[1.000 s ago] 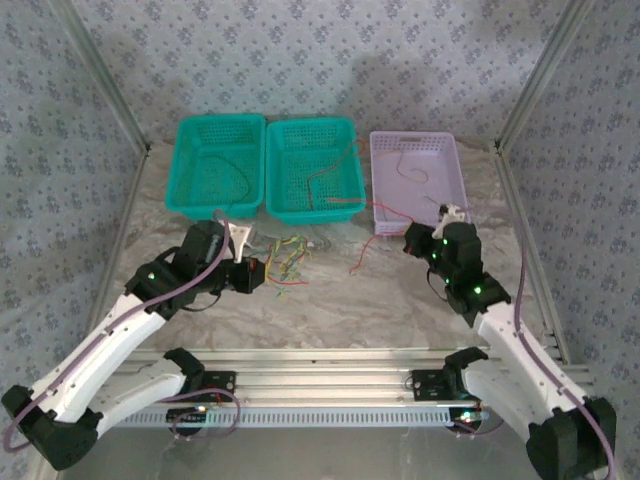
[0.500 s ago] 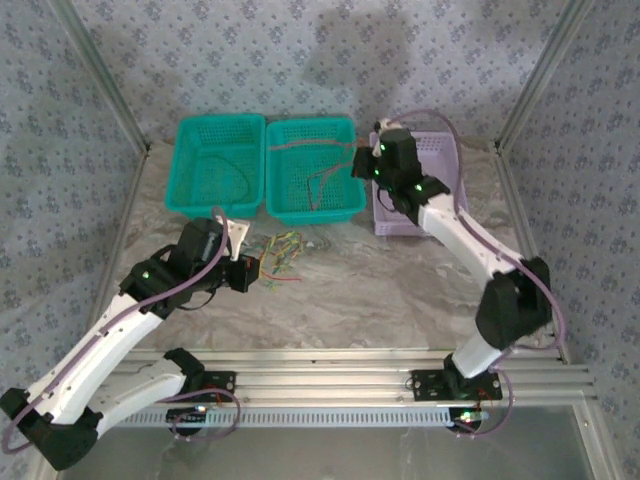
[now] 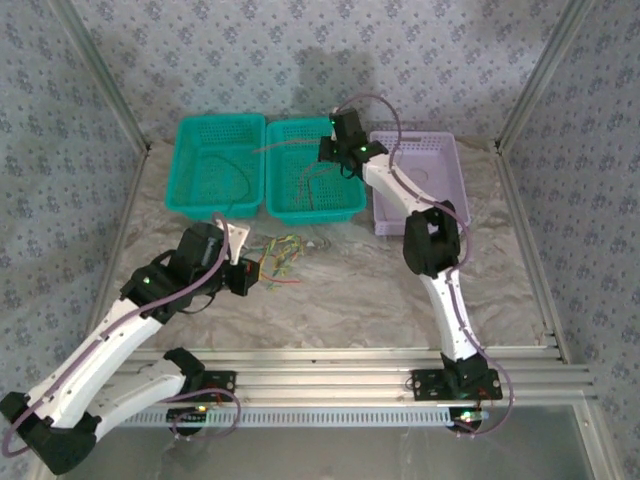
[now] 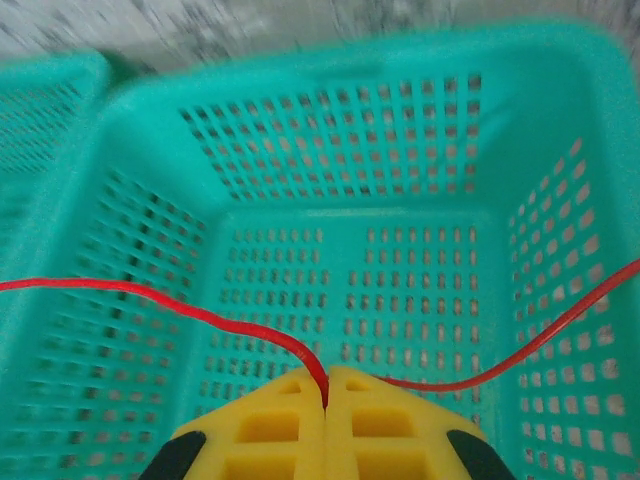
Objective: Untangle the cables
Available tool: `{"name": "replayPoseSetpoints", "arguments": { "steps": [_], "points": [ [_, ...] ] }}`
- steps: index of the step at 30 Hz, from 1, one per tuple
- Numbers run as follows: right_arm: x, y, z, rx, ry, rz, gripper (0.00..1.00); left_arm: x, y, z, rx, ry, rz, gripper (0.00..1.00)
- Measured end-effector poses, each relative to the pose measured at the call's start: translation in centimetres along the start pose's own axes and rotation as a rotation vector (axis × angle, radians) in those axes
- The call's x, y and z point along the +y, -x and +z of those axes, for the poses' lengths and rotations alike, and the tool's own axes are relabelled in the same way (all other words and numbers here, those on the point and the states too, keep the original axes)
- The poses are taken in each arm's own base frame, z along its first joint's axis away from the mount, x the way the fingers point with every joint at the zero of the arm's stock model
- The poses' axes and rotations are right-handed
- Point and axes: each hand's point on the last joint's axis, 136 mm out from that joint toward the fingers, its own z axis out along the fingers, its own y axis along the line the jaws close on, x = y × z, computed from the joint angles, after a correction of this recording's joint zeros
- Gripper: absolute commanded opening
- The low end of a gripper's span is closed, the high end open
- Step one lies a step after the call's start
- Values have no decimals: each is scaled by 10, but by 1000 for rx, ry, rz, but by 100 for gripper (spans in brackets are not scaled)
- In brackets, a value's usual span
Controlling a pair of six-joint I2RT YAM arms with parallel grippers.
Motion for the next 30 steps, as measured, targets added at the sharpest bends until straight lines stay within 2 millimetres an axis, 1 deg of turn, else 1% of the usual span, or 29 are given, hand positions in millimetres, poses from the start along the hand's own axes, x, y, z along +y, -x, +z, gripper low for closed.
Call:
{"name": "replayPoseSetpoints", "arguments": {
  "steps": [1, 3, 5, 9, 13, 16, 17, 20, 21, 23, 24, 26, 28, 30],
  "points": [
    [-3, -7, 8, 21, -14, -5, 0, -1, 0, 0, -3, -5, 1, 0],
    [-9, -17, 18, 51, -36, -9, 0, -1, 0, 1, -3, -7, 1, 0],
    [-13, -20, 24, 63, -57, -11, 0, -1, -1, 2, -1, -9, 0, 0],
    [-15, -18, 29, 62, -77, -15, 0, 0, 0, 2, -3, -7, 4, 0],
    [-22, -28, 34, 89, -108, -19, 0, 0, 0, 2, -4, -7, 4, 0],
    [-31, -40, 38, 122, -138, -21, 9, 0, 0, 2, -4, -7, 4, 0],
    [-33, -44, 40, 134, -143, -20, 10, 0, 1, 2, -4, -7, 4, 0],
    [-41, -49, 43, 150, -155, -9, 18, 0, 0, 2, -4, -7, 4, 0],
    [-42, -49, 43, 152, -158, -6, 22, 0, 0, 2, -4, -7, 4, 0],
    [-43, -48, 43, 150, -155, 2, 38, 1, 0, 2, -4, -5, 2, 0],
    [-43, -47, 43, 148, -153, 2, 45, 1, 0, 2, -4, -5, 2, 0],
    [-42, -46, 43, 143, -150, 12, 54, 2, 0, 3, -5, -2, 1, 0],
    [-40, -45, 42, 140, -142, 24, 57, 2, 0, 3, -4, -1, 2, 0],
    [-37, -41, 40, 130, -126, 44, 58, 2, 0, 3, -3, -1, 3, 0]
  ]
}}
